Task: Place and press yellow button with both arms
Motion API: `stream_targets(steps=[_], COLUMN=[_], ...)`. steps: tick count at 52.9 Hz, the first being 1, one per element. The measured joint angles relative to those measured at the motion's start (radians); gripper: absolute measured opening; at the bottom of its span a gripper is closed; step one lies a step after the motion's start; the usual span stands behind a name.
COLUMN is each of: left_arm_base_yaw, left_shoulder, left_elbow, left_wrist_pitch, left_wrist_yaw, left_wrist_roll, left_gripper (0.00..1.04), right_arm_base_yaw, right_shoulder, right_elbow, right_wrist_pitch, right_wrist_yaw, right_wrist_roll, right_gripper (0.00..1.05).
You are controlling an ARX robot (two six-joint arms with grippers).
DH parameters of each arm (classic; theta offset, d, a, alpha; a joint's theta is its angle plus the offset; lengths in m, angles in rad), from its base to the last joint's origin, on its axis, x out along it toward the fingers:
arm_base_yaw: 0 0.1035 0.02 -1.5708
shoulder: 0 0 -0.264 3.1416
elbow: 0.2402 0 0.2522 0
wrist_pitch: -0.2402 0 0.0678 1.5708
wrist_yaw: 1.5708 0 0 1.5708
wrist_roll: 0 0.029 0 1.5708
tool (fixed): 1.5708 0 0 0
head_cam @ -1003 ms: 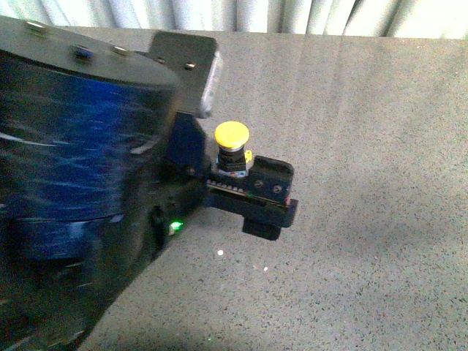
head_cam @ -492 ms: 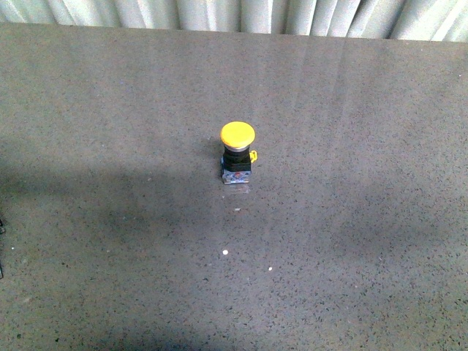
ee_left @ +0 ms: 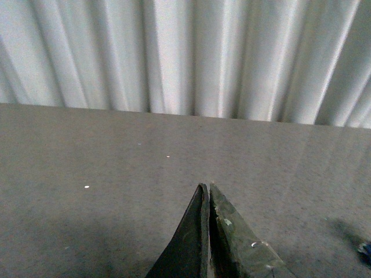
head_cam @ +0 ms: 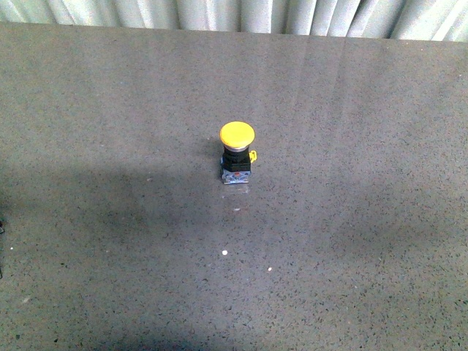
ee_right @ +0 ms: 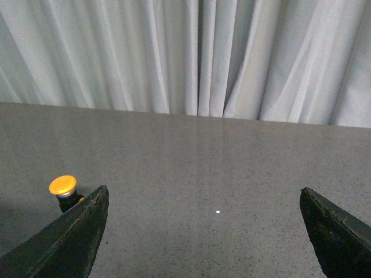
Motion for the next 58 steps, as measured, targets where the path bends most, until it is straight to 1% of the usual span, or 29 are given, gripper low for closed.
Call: stream_targets(steps=[4, 22, 51, 53, 55, 58], left_arm_base_yaw=[0.018, 0.019, 0.019, 0.019, 0.019, 0.019], left_shoulder=[-0.045, -0.216, -0.411, -0.451, -0.531, -0.570], left_elbow=[0.000, 0.000, 0.000, 0.000, 0.000, 0.000], left_wrist_pitch=[-0.039, -0.201, -0.395, -0.444, -0.550, -0.569], left_wrist_yaw=[0.002, 0.011, 0.011, 0.011, 0.011, 0.011], left_wrist_roll=[0.000, 0.000, 0.000, 0.000, 0.000, 0.001], left_gripper=[0.01, 0.01, 0.01, 0.01, 0.01, 0.01], right_arm_base_yaw=[0.000, 0.000, 0.000, 0.000, 0.000, 0.000], right_shoulder=[0.000, 0.000, 0.000, 0.000, 0.000, 0.000], right_elbow=[0.000, 0.000, 0.000, 0.000, 0.000, 0.000], right_wrist_pitch=[0.000, 0.000, 0.000, 0.000, 0.000, 0.000], right_wrist_yaw=[0.000, 0.000, 0.000, 0.000, 0.001, 0.000], right_wrist_roll=[0.000, 0.000, 0.000, 0.000, 0.000, 0.000], right_gripper=[0.96, 0.96, 0.96, 0.96, 0.96, 0.96])
